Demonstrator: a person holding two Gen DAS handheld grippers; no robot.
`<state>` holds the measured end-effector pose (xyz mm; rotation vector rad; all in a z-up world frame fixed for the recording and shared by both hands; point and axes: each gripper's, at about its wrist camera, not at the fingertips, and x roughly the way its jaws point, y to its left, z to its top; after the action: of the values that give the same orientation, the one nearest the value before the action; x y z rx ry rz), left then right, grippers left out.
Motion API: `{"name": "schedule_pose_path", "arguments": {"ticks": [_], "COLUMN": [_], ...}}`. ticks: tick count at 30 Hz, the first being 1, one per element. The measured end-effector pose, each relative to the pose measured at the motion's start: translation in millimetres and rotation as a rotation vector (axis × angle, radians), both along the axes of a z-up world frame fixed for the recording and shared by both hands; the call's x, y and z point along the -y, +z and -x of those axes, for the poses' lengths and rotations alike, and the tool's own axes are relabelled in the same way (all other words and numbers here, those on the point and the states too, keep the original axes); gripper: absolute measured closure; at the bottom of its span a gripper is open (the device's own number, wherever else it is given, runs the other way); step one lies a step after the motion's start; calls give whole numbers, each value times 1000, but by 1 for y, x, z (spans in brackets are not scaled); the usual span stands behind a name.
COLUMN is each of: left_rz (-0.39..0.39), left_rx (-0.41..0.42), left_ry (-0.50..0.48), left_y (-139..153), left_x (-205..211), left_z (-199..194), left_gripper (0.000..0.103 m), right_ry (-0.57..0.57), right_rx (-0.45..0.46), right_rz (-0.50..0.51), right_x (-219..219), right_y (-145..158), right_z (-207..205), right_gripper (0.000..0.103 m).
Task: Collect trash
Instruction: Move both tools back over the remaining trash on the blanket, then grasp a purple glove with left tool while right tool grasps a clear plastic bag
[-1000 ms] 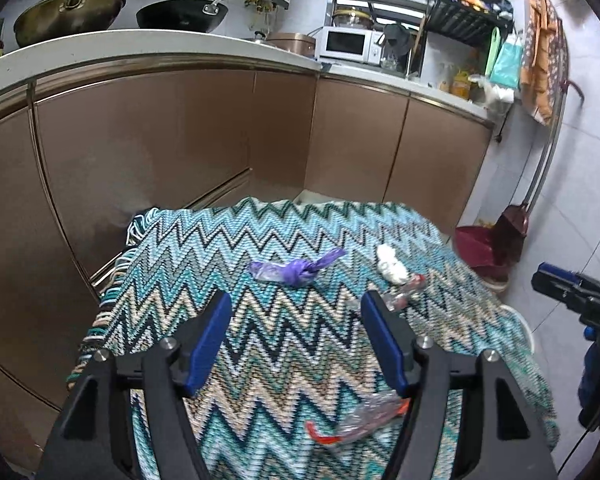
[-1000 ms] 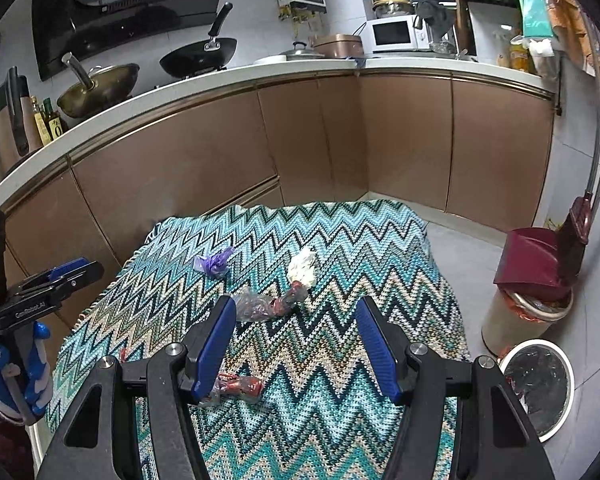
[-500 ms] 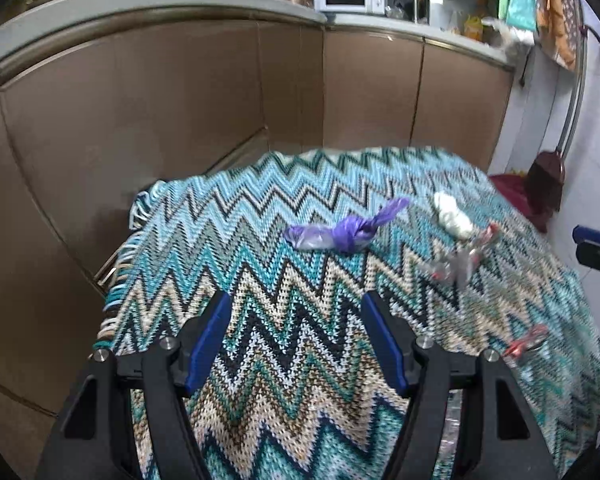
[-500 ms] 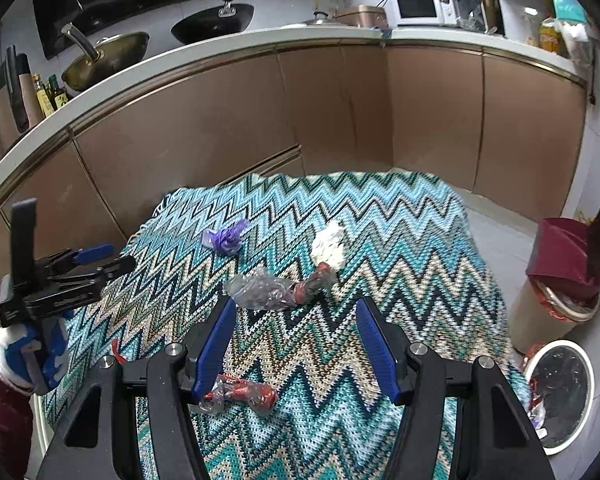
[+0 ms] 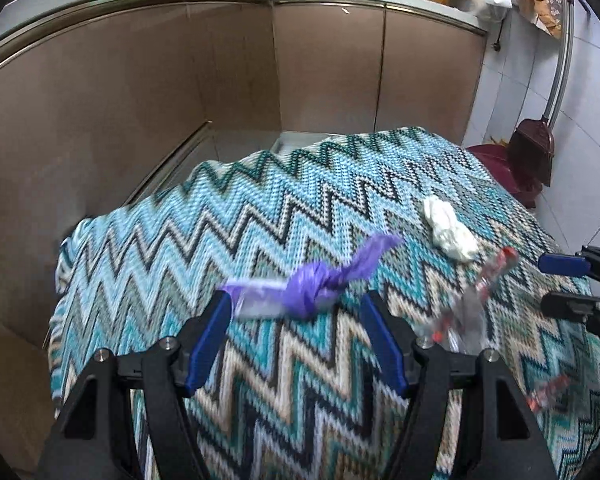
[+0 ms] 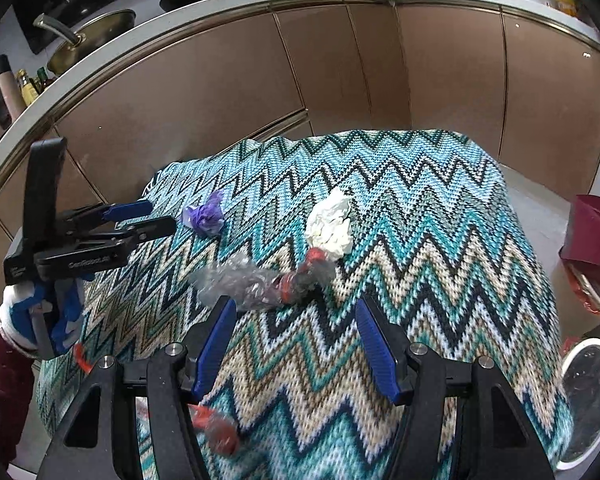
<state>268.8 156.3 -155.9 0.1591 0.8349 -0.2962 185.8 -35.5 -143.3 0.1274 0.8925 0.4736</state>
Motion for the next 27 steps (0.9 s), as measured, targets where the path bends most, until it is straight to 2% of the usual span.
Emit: {"name": "schedule_pose_path", "arguments": {"ticks": [2,8,10,12,14,15,20,27], "left_rz": [-16,-51,-58,-42,-12,-11,11,34], "left_rx": [-17,-54,-77,-96,-102,-99,-88,-29], "left_ry": [-7,-26,-29,-27,-25,-24,-5,-7], "left_y": [-5,-19,-26,-31,-31,-31,-22,14], "left_x": [5,14,17,17,16,17,15,15], "left_z": [-14,-37,-43,-47,-47,-48,-41,-5], "left_gripper": [38,41,50,55,60,66,78,79], "right_ry": [-2,-19,-25,-19,-10,-7,1,-18], "right_rx": [-23,-87,-105,-114,-113,-109,-59,46], "right_rz": [-35,-109,-129,-133,-135,-142,-131,-136], "right_x": [2,4,2,0,-2,-2,1,27], "right_y": [-6,-23,-29,-35,-37,-37,-24,17], "right_z": [-11,-35,-42,-48,-50,-50,-38,-1], "right_gripper": [44,55,61,76,87,89,91,91]}}
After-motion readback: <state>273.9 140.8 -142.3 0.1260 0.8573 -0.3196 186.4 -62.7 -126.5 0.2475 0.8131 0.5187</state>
